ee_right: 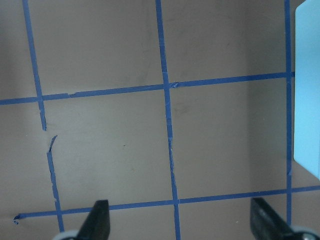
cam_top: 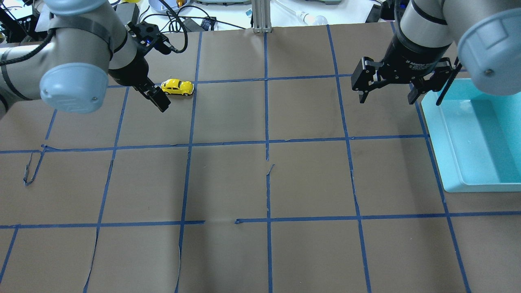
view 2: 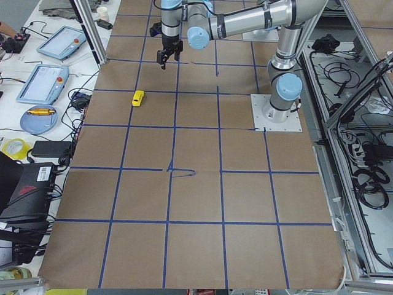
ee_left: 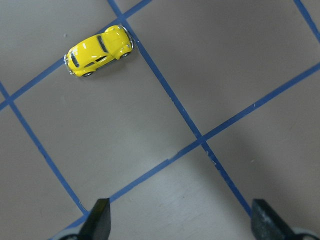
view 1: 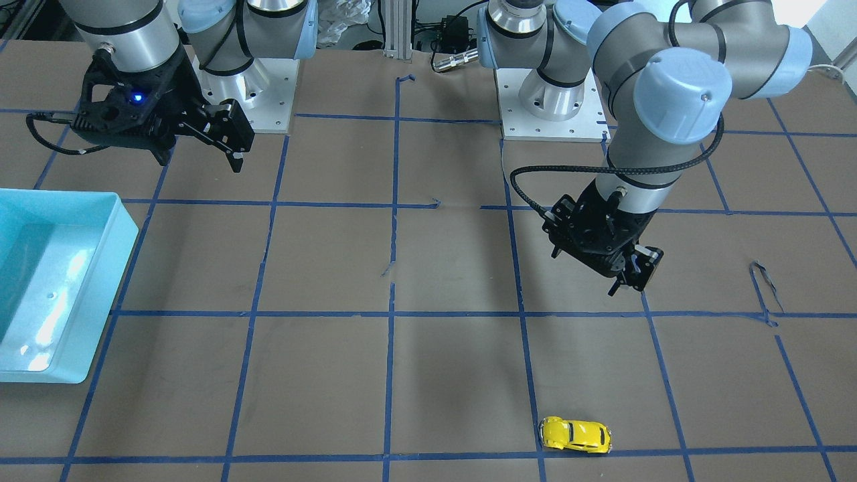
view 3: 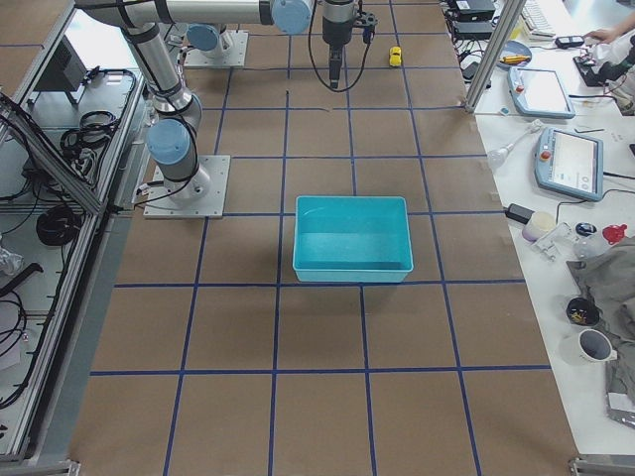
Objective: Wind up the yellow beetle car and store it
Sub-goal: 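Move the left gripper over the yellow beetle car and lower it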
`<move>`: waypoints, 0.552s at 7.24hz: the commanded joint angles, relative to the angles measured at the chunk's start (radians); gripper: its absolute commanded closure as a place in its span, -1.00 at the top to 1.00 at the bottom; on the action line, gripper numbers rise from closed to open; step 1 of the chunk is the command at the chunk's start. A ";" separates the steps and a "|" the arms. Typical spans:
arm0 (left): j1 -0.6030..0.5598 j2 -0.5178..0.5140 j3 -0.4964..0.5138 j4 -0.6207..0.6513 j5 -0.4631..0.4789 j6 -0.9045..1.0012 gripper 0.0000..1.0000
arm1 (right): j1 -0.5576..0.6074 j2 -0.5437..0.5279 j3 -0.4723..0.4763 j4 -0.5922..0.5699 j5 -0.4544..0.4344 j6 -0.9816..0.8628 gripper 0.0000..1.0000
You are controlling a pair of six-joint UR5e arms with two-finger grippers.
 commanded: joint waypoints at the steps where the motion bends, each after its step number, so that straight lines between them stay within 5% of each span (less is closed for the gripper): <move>1: 0.053 -0.067 -0.011 0.058 -0.009 0.238 1.00 | -0.001 -0.006 -0.011 0.002 0.002 -0.001 1.00; 4: 0.076 -0.262 0.165 0.091 -0.007 0.631 1.00 | 0.000 -0.002 -0.005 -0.002 0.039 0.001 1.00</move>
